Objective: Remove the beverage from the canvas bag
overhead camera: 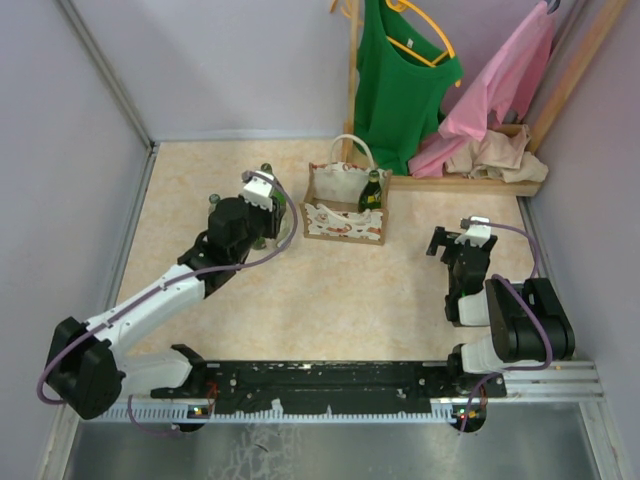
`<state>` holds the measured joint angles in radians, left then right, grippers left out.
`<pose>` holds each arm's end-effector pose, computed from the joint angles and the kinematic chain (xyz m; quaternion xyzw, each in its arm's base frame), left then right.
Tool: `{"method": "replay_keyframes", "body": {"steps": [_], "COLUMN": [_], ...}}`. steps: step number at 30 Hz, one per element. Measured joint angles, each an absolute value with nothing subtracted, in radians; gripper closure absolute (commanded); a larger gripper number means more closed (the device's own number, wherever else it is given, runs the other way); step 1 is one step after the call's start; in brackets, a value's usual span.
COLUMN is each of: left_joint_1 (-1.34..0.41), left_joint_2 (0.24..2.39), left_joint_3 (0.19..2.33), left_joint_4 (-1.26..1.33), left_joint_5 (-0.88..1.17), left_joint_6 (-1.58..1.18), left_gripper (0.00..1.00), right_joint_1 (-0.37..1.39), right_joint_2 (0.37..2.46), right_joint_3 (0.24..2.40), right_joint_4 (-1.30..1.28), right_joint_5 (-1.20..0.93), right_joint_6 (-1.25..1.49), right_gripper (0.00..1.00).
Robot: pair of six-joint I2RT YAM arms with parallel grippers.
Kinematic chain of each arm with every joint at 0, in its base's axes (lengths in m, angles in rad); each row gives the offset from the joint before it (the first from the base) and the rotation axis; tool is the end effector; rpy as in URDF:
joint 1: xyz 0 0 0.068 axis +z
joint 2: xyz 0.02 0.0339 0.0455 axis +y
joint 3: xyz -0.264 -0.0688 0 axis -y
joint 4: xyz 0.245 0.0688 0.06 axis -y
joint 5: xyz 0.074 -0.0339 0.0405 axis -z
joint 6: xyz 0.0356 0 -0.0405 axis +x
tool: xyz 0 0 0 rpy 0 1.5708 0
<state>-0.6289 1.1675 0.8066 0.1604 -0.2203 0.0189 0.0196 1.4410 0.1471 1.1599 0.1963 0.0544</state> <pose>0.2256 -0.1545 0.3043 0.1790 0.7518 -0.1077 0.6255 0.2186 -0.0027 0.1415 0.0775 0.7480 -0.0495 0.6573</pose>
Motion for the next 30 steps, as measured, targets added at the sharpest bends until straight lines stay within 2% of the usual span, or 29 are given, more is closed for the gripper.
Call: {"method": "replay_keyframes", "body": {"steps": [14,18,21,26,30], "left_joint_1": [-0.629,-0.629,-0.629,-0.629,-0.628], "left_joint_2": [1.259,1.285,1.302,1.32,1.32], "left_joint_3": [0.72,0.707,0.704,0.696,0.683], "left_joint_4": [0.254,0.281,0.294,0.316,0.342], "left_joint_5": [-0.206,-0.207,-0.207,-0.212,-0.221], "left_joint_6": [-0.03,-0.03,-0.031,-0.036,-0.048], "left_gripper": [1.0,0.96,0.91,0.69,0.63], "right_joint_1": [0.02,0.02,0.02,0.02,0.02], "right_joint_2": [1.441,1.441,1.441,1.441,1.441], "right_joint_3": [0.147,0.147,0.147,0.147,0.147], "right_joint_4": [1.16,1.16,1.16,1.16,1.159], "right_joint_5": [0.196,0.196,0.196,0.196,0.196], "right_joint_6": [0.054,0.054,0.054,0.054,0.054], "right_gripper": [0.01,0.01,0.01,0.01,0.01]}}
